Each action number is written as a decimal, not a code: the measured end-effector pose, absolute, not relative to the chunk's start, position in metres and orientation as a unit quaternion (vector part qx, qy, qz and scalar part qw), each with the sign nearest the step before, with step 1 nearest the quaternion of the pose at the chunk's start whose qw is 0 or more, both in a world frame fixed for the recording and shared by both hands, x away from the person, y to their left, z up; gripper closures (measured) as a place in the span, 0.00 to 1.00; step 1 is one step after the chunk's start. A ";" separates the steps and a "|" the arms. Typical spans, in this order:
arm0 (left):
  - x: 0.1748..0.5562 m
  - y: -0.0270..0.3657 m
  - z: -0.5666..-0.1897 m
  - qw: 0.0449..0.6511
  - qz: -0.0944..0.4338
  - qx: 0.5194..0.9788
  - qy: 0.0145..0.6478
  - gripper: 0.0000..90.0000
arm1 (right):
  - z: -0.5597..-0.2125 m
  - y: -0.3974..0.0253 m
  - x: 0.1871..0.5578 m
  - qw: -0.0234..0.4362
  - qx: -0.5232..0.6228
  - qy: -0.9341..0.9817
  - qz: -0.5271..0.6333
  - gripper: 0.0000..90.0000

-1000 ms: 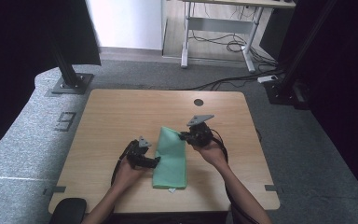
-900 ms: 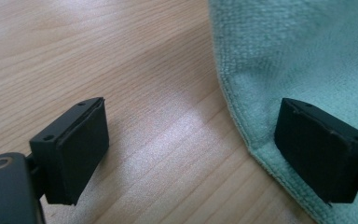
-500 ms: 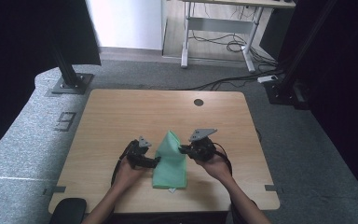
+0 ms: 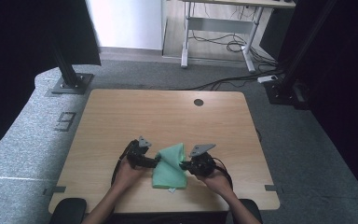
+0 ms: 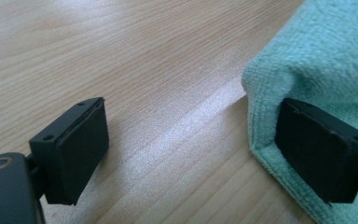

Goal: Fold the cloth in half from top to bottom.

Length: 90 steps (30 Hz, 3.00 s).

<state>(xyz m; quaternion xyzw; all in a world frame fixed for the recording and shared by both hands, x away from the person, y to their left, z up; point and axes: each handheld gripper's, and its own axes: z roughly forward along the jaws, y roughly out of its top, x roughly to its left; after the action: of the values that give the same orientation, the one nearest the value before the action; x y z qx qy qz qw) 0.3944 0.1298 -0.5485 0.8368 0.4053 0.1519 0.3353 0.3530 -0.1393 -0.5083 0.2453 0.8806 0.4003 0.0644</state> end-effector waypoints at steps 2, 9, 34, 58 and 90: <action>0.395 0.130 -0.549 0.336 0.151 0.837 0.405 0.11 | -0.514 -0.139 0.351 0.058 0.246 0.883 0.394 0.93; 0.396 0.133 -0.546 0.339 0.130 0.846 0.390 0.11 | -0.530 -0.137 0.347 0.052 0.252 0.888 0.380 0.92; 0.462 0.067 -0.498 0.307 0.107 0.879 0.349 0.15 | -0.536 -0.136 0.343 0.058 0.268 0.880 0.387 0.91; 0.436 0.078 -0.501 0.309 0.074 0.892 0.321 0.15 | -0.533 -0.137 0.342 0.055 0.262 0.881 0.391 0.85; 0.362 0.126 -0.515 0.339 0.073 0.882 0.318 0.15 | -0.518 -0.153 0.356 0.095 0.320 0.851 0.406 0.34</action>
<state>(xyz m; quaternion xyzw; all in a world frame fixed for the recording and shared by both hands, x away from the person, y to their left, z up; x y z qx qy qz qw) 0.3619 0.1261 -0.5147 0.8823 0.3182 0.0732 0.3391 0.3564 -0.1530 -0.5183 0.3204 0.8505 0.4062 0.0946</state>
